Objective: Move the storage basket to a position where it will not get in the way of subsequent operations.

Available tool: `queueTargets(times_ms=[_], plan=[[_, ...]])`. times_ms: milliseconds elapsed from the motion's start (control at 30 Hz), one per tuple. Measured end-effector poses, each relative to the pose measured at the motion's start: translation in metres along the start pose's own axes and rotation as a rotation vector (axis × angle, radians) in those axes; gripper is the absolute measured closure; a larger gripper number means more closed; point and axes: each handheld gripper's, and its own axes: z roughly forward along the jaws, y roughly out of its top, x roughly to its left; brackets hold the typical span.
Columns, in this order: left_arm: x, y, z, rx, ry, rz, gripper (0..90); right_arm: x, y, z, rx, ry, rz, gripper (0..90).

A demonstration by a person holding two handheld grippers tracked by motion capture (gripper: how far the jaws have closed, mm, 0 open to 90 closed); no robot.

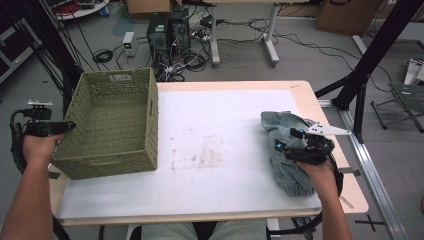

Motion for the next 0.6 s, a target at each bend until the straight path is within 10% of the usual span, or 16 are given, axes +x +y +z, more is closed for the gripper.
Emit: queueTargets(times_ms=[600], plan=[[0.010, 0.000, 0.007, 0.013, 0.079, 0.102, 80.8, 0.008, 0.002, 0.002, 0.005, 0.014, -0.012, 21.6]])
